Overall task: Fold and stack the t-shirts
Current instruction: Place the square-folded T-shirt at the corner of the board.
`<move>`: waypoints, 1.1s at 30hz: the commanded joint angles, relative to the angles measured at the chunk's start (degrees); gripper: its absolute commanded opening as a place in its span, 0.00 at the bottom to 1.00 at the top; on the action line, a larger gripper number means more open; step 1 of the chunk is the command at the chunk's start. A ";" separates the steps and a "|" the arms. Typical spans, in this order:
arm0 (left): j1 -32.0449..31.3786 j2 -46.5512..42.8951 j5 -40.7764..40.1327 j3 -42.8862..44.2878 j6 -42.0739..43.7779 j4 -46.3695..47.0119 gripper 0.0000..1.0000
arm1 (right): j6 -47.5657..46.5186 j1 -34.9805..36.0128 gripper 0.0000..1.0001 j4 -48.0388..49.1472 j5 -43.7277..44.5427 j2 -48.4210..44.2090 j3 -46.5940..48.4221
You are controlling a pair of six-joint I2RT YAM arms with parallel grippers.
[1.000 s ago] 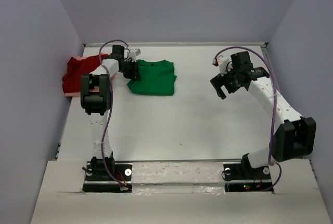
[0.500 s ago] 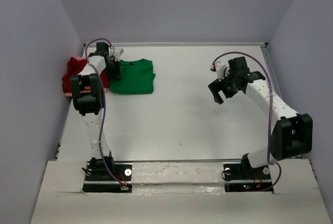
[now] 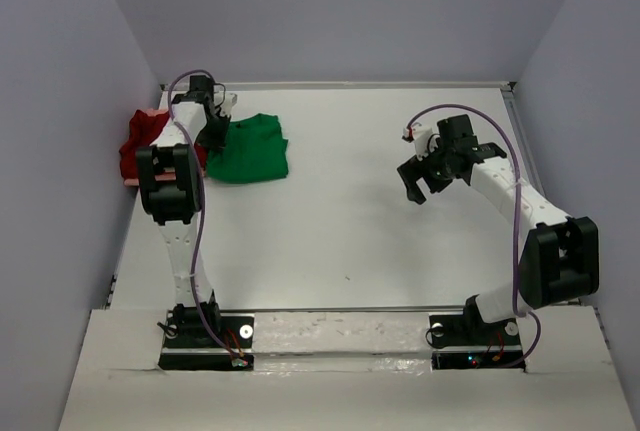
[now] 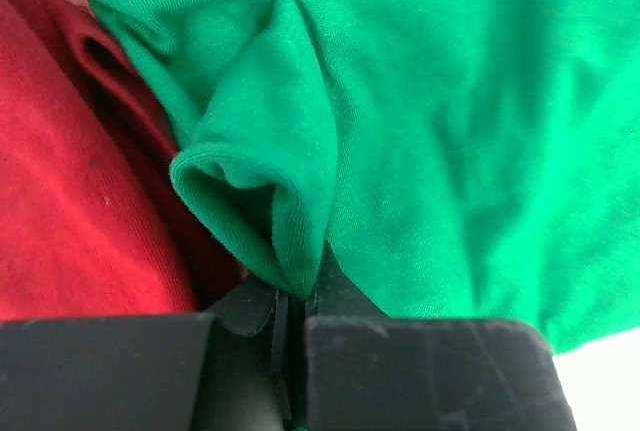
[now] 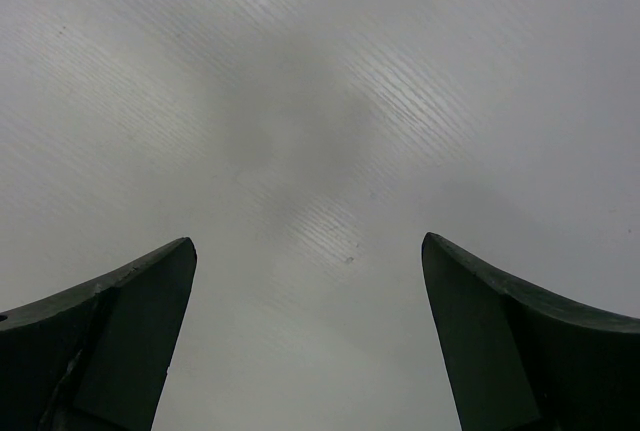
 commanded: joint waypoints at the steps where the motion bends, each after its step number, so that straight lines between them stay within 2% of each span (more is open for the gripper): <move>1: -1.82 -6.24 -2.48 2.96 -0.15 -3.56 0.00 | 0.43 -0.28 1.00 4.17 0.08 -0.22 -1.38; 9: -8.32 -5.37 -4.50 6.56 -1.30 -4.61 0.00 | 0.78 -0.28 1.00 4.53 -1.41 0.04 -2.09; 13: -9.99 -3.52 -4.86 12.18 -2.00 -7.59 0.00 | 0.78 -0.28 1.00 4.71 -1.05 0.13 -2.61; 17: -11.22 -3.69 -7.75 14.12 -1.04 -8.30 0.00 | 0.87 -0.28 1.00 4.88 -1.23 0.22 -3.05; 25: -10.44 -4.31 -9.51 15.27 0.63 -10.24 0.00 | 0.87 -0.28 1.00 4.88 -1.76 1.01 -3.23; 33: -7.10 -5.89 -10.74 15.62 2.30 -10.94 0.00 | 0.61 -0.28 1.00 4.88 -2.11 1.88 -3.32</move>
